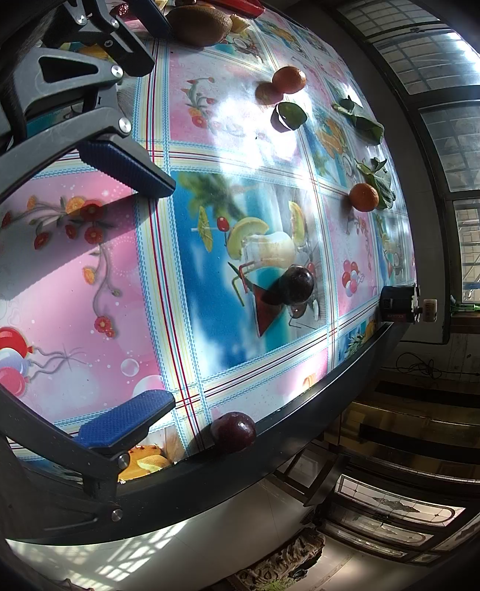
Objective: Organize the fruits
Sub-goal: 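Move both tools over the table toward the green grapes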
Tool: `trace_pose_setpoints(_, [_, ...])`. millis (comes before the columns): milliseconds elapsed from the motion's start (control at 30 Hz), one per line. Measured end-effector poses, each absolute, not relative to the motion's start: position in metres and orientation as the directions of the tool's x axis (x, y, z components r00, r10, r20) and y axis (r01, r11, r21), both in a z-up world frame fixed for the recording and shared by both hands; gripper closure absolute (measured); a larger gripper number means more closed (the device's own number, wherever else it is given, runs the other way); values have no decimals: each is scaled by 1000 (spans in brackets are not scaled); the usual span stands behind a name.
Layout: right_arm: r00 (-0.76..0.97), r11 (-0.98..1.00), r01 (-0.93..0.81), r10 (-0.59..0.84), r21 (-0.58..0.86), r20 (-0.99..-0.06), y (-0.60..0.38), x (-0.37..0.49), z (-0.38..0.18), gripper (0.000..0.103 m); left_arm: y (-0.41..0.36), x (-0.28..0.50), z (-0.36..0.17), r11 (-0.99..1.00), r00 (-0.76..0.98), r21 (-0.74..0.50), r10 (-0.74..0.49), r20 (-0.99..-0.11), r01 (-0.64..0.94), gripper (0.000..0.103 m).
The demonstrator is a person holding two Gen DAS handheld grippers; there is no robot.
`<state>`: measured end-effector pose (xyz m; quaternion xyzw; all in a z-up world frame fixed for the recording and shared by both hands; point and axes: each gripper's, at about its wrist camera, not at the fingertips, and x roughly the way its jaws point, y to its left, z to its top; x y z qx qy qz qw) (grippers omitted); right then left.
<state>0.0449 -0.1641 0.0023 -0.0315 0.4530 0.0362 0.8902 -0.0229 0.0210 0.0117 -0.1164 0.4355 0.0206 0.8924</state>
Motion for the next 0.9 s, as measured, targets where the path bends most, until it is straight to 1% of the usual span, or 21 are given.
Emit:
trace_pose_setpoints(67, [587, 996, -92, 35, -23, -809, -164, 45, 2, 0, 26, -19, 12, 965, 606, -216, -83, -791, -151, 23])
trace_pose_setpoints(200, [588, 997, -72, 23, -24, -809, -162, 43, 2, 0, 31, -17, 11, 956, 574, -229, -84, -815, -185, 23])
trace_pose_setpoints(467, [589, 1000, -7, -15, -24, -808, -161, 37, 2, 0, 32, -23, 12, 956, 667, -223, -39, -744, -193, 23])
trace_pose_setpoints(767, [587, 1000, 3, -21, -24, -809, -158, 32, 2, 0, 35, -31, 16, 952, 677, -204, 5, -736, -229, 23])
trace_pose_setpoints(833, [573, 998, -60, 18, -19, -819, -154, 29, 2, 0, 39, -38, 23, 948, 682, -221, -6, -731, -228, 23])
trace_pose_setpoints(900, [536, 982, -188, 94, -11, -839, -145, 27, 7, 1, 43, -53, 33, 949, 699, -244, -37, -715, -200, 23])
